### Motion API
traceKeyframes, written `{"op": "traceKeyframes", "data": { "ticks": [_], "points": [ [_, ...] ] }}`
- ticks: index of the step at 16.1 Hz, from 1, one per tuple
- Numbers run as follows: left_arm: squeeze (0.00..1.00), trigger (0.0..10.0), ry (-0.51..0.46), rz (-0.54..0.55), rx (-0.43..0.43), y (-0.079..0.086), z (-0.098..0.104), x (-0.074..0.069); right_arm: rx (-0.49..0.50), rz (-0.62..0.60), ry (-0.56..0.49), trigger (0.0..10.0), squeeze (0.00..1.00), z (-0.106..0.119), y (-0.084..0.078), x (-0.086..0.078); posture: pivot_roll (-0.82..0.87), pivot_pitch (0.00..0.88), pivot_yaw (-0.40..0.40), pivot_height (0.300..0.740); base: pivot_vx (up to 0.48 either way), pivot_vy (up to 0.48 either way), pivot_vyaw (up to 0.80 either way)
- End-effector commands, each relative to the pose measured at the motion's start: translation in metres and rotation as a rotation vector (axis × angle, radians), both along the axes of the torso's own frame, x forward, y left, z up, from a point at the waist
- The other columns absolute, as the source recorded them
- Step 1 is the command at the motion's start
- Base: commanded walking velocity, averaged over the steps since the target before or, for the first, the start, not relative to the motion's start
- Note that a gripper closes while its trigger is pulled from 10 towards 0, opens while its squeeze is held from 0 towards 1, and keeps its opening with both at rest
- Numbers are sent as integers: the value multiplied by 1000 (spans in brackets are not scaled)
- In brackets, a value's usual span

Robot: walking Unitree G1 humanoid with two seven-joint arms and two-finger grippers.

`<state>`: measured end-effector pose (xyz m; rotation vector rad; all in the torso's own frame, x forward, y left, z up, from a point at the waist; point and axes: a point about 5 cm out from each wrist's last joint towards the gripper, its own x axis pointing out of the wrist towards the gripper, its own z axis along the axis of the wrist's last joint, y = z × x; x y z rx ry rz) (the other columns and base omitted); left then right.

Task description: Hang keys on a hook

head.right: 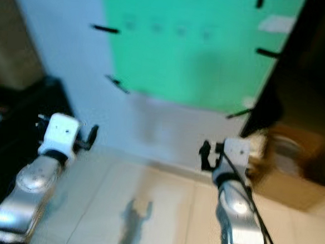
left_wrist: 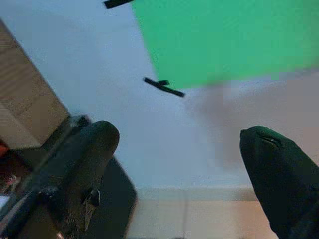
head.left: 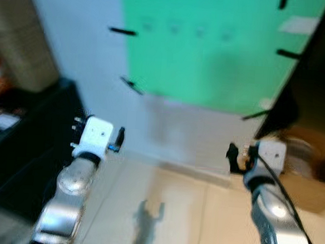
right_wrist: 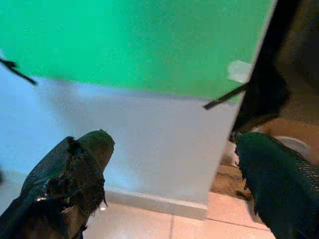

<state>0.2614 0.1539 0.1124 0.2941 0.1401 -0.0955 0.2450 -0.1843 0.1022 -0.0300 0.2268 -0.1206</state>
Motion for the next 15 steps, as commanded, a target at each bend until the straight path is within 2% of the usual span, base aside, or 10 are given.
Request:
{"op": "traceKeyframes", "data": {
  "ticks": [1, 2, 3, 6, 9, 10, 11, 13, 15],
  "points": [
    [914, 10000, -38, -3, 3, 0, 8, 4, 19, 23, -33, 10000, 1000, 8, 2, 2, -86, 0, 29, 740, 0, 0, 0],
    [922, 10000, -37, 0, 16, 0, 9, 5, 38, 37, -32, 10000, 847, 8, 4, 3, -79, 0, 24, 740, 0, 0, 0],
    [937, 10000, -44, -13, 33, 0, 9, 5, 59, 28, -36, 10000, 0, 8, 4, 5, -71, 0, 16, 740, 0, 0, 0],
    [937, 10000, -53, -10, 39, 3, 11, 2, 114, 51, -53, 10000, 0, 9, 8, 11, -53, 0, 5, 740, 0, 0, 0],
    [941, 10000, -55, -5, 33, 4, 11, 2, 180, 101, -107, 10000, 0, 20, 16, 14, -48, 0, 5, 740, 0, 0, 800],
    [941, 10000, -55, -3, 29, 4, 12, 2, 248, 115, -128, 10000, 0, 23, 19, 16, -46, 0, 5, 740, 0, 0, 800],
    [953, 10000, -55, -5, 24, 4, 12, 2, 381, 100, -154, 10000, 0, 27, 19, 17, -45, 0, 8, 740, 0, 0, 800],
    [961, 10000, -53, -9, 19, 4, 12, 3, 558, 108, -184, 10000, 0, 33, 21, 18, -46, 0, 11, 740, 0, 0, 800],
    [961, 10000, -54, -13, 15, 4, 13, 4, 680, 90, -234, 10000, 0, 40, 16, 19, -47, 0, 13, 740, 0, 0, 800]
  ]
}}
